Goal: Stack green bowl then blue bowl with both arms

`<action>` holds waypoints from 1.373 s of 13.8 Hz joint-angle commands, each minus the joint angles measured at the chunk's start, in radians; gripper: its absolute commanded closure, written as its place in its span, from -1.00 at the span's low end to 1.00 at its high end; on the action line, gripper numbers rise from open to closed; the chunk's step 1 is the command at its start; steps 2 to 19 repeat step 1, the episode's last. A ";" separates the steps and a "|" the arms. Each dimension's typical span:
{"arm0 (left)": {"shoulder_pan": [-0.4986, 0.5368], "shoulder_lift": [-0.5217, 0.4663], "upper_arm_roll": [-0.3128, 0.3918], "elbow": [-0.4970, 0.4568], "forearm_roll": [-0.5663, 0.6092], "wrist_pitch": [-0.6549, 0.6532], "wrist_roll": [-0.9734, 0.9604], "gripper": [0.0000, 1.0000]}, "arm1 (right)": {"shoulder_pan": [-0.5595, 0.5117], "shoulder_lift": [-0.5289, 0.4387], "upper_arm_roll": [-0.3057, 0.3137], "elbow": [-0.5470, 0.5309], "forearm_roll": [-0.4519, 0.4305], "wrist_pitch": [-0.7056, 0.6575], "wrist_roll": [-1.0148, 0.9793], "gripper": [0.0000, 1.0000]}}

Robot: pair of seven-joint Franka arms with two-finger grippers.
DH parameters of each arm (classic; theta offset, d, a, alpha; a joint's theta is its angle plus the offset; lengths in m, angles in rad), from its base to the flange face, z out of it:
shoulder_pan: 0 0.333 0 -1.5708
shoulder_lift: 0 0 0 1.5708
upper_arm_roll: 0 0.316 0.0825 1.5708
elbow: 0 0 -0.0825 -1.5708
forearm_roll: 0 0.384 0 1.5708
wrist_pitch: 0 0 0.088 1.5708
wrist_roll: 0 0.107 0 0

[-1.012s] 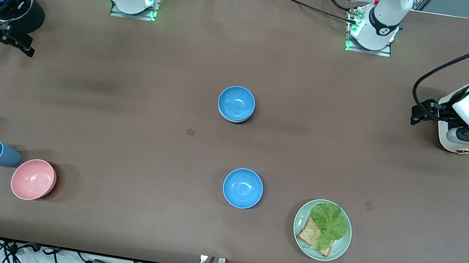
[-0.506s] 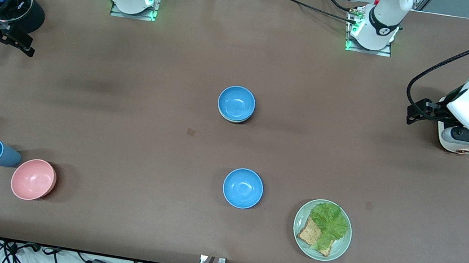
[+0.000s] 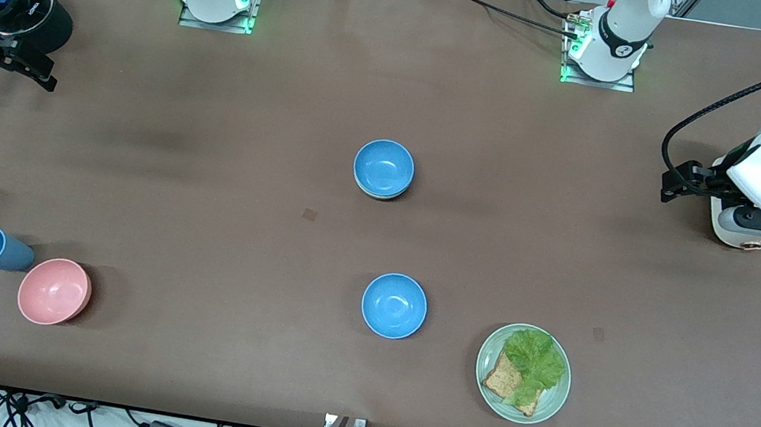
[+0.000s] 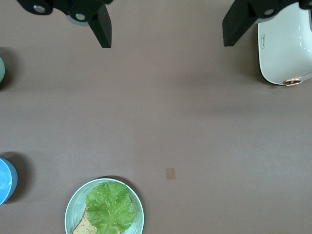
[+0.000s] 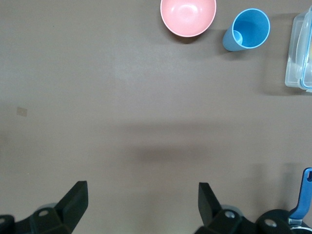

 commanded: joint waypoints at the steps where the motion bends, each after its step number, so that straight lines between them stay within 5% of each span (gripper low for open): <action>1: -0.004 -0.007 0.007 0.005 0.002 -0.006 -0.008 -1.00 | -0.018 -0.018 0.014 -0.001 -0.012 -0.018 -0.014 -1.00; 19: -0.004 -0.007 0.007 0.005 0.002 -0.006 -0.008 -1.00 | -0.018 -0.018 0.014 -0.001 -0.012 -0.018 -0.014 -1.00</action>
